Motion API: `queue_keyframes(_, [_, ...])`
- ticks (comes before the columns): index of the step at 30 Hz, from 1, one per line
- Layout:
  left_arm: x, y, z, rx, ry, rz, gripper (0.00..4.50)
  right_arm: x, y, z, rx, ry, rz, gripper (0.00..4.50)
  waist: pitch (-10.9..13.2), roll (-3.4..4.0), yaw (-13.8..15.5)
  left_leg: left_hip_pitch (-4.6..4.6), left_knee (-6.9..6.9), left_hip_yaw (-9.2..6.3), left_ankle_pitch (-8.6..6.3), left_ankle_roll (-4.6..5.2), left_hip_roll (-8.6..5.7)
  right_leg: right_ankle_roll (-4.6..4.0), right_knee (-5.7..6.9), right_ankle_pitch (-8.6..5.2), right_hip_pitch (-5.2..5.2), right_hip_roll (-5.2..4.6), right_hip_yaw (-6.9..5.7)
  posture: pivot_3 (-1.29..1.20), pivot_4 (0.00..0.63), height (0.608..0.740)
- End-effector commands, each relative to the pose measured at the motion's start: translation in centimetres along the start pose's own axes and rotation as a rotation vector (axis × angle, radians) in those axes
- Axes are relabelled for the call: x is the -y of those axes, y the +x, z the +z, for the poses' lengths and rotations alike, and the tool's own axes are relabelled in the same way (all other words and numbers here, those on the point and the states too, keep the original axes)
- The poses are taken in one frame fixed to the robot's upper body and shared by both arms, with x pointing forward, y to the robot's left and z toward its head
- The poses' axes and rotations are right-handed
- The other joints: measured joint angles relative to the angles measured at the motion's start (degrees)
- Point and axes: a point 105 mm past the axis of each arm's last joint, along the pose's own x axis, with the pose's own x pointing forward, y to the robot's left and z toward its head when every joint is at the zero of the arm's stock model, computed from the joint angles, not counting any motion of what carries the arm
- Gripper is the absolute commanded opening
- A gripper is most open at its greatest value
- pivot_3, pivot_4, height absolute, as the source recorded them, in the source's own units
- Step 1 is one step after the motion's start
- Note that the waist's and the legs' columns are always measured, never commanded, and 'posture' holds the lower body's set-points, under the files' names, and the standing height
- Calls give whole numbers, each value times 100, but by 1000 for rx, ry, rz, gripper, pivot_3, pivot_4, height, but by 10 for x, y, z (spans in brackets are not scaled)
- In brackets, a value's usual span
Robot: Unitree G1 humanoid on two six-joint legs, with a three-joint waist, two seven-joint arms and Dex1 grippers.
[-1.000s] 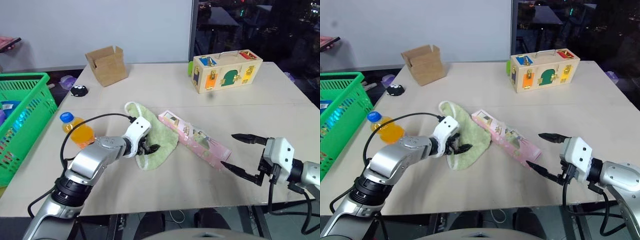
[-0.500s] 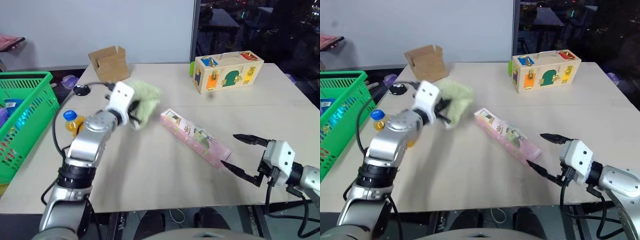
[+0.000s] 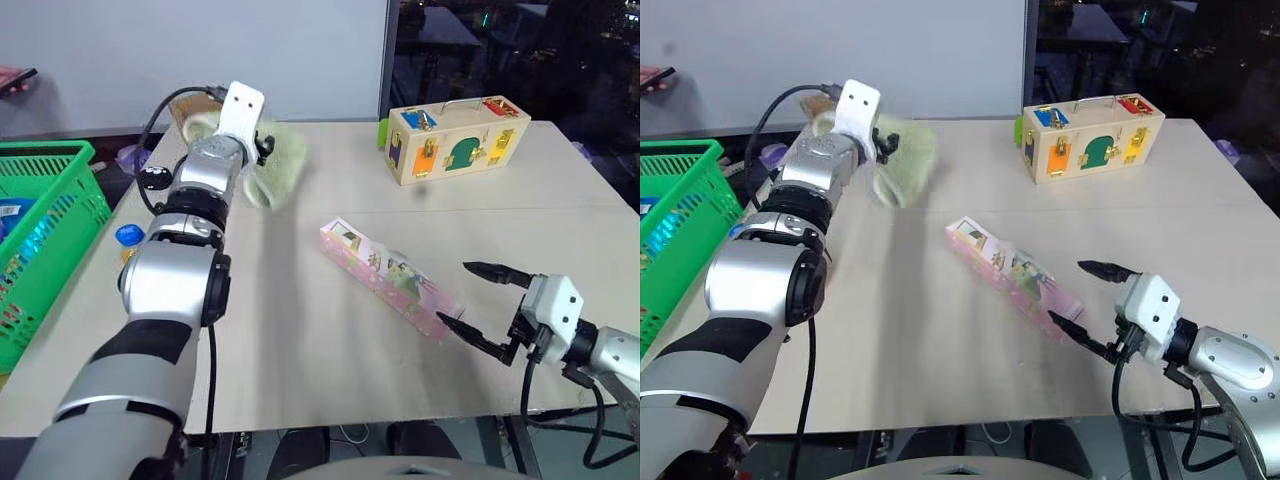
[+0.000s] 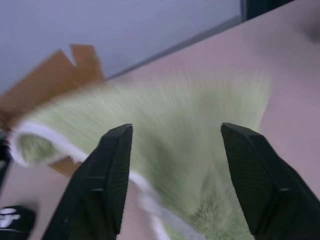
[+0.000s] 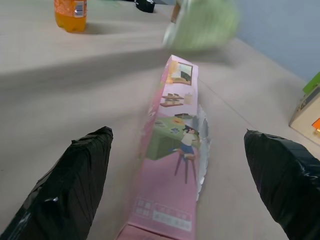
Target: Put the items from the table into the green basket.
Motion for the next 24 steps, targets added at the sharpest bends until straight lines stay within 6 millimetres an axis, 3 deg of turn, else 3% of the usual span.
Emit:
queue_keyframes(1, [3, -13, 31, 141, -20, -110, 2613, 0, -2, 12, 30, -38, -24, 4500, 0, 1, -32, 1, 0, 1, 0, 0, -1, 0, 2, 0, 2, -3, 1, -113, 0, 740])
queue_keyframes(3, [14, -31, 26, 190, -46, -198, 2613, 0, -3, 11, 26, -34, -22, 4500, -9, 18, -107, 10, 4, 6, 0, -1, -1, 0, 8, 0, 9, -8, 4, -113, 0, 740])
queue_keyframes(7, [43, -86, 9, 332, -56, -340, 2613, 1, -1, 11, 22, -19, -15, 4500, -12, 25, -241, 26, 7, 15, 0, -1, 8, -2, 17, 2, 11, -6, 20, -67, 0, 740])
queue_keyframes(10, [64, -123, -19, 300, -74, -484, 2613, 6, 0, 9, 11, 7, -36, 4500, -12, 21, -174, 38, 11, 23, 1, -2, 15, -10, 26, 7, 14, -4, 29, -67, 0, 740])
queue_keyframes(13, [72, -162, -35, 294, -207, -586, 3402, 6, -2, 4, -19, 96, -22, 4500, -13, 21, -87, 42, 19, 11, 4, -4, 13, -10, 28, 6, 23, 0, 16, -39, 0, 740])
queue_keyframes(15, [75, -180, -42, 283, -241, -629, 4406, 9, -4, 5, -27, 142, -25, 4500, -13, 23, -17, 55, 20, 17, 4, -4, 13, -4, 24, 1, 37, -1, 20, -25, 0, 740])
queue_keyframes(17, [85, -208, -55, 251, -246, -726, 4463, 10, -2, 3, -57, 145, -9, 4500, -14, 23, 9, 57, 21, 22, 4, -4, 12, -11, 19, -5, 42, -3, 21, -17, 0, 740])
queue_keyframes(21, [88, -231, -78, 160, -198, -763, 4463, 8, 5, 2, -78, 145, 31, 4500, -14, 23, 80, 71, 19, 37, 3, -4, 13, -20, 12, -14, 50, -5, 30, 15, 0, 740])
queue_keyframes(24, [86, -217, -75, 134, -93, -740, 4463, 8, 7, 0, -75, 151, 31, 4500, -10, 20, 251, 94, 18, 37, 3, -4, 15, -12, 12, -22, 65, -3, 27, 33, 0, 740])
